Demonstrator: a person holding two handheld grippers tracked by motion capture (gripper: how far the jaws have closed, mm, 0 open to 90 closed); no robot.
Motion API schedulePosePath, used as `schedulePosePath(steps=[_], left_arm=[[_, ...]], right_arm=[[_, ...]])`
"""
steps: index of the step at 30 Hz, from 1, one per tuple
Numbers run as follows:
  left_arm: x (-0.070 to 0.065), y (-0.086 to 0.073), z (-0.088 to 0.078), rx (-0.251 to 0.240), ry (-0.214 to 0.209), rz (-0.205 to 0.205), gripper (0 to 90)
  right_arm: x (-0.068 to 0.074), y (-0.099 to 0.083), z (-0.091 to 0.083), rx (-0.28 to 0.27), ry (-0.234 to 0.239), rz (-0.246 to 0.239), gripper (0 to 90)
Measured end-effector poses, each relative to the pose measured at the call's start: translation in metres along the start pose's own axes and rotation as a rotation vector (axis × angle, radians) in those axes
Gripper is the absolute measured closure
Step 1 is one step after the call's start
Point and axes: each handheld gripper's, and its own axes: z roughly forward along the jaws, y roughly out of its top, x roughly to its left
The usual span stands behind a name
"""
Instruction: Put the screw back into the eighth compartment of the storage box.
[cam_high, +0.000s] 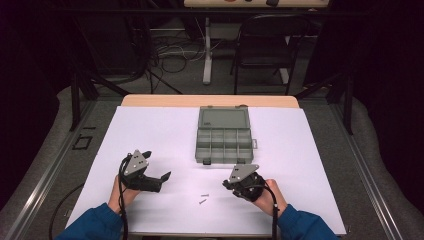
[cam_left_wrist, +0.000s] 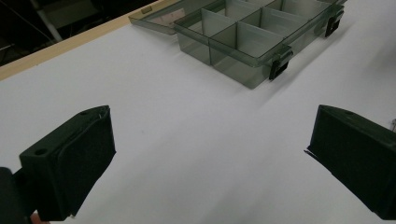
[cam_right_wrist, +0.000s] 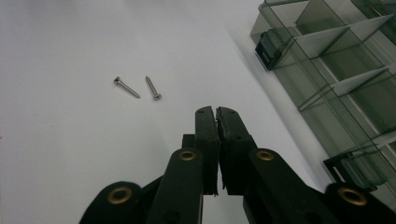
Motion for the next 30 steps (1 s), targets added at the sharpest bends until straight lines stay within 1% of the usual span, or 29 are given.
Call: schedulePosePath(steps=[6, 7, 8, 13, 14, 16, 20, 21, 23, 24, 26, 29, 30], left_arm=[[0.000, 0.000, -0.001, -0.002, 0.000, 0.003, 0.0], [0.000, 0.000, -0.001, -0.005, 0.000, 0.002, 0.1], [0.000, 0.000, -0.001, -0.005, 0.002, 0.003, 0.1], [0.000, 0.000, -0.001, -0.002, 0.003, 0.004, 0.1], [0.001, 0.000, -0.001, -0.002, 0.004, 0.005, 0.1], [0.000, 0.000, -0.001, -0.002, 0.004, 0.006, 0.1], [0.000, 0.000, 0.000, -0.002, 0.001, 0.008, 0.1], [0.000, 0.000, 0.000, -0.004, 0.003, 0.007, 0.1], [0.000, 0.000, 0.000, 0.000, 0.003, 0.006, 0.1], [0.000, 0.000, 0.000, -0.001, 0.004, 0.007, 0.1], [0.001, 0.000, 0.000, -0.002, 0.008, 0.007, 0.1], [0.000, 0.000, -0.001, -0.003, 0.007, 0.008, 0.1], [0.000, 0.000, -0.001, -0.004, 0.004, 0.006, 0.0]], right_arm=[[-0.005, -0.002, -0.006, -0.009, -0.022, 0.009, 87.7], [-0.006, -0.002, -0.007, -0.013, -0.027, 0.018, 87.6], [-0.007, -0.003, -0.009, -0.014, -0.033, 0.013, 87.7], [-0.011, -0.005, -0.013, -0.020, -0.049, 0.022, 87.6], [-0.011, -0.005, -0.014, -0.020, -0.050, 0.029, 87.6], [-0.013, -0.006, -0.015, -0.020, -0.055, 0.024, 87.7], [-0.014, -0.007, -0.016, -0.026, -0.063, 0.032, 87.6], [-0.015, -0.007, -0.017, -0.020, -0.063, 0.030, 87.7], [-0.016, -0.008, -0.017, -0.041, -0.071, 0.039, 87.7], [-0.017, -0.008, -0.019, -0.026, -0.073, 0.034, 87.7], [-0.018, -0.008, -0.021, -0.027, -0.074, 0.038, 87.7], [-0.019, -0.009, -0.022, -0.039, -0.087, 0.042, 87.7], [-0.020, -0.009, -0.023, -0.032, -0.088, 0.044, 87.7]])
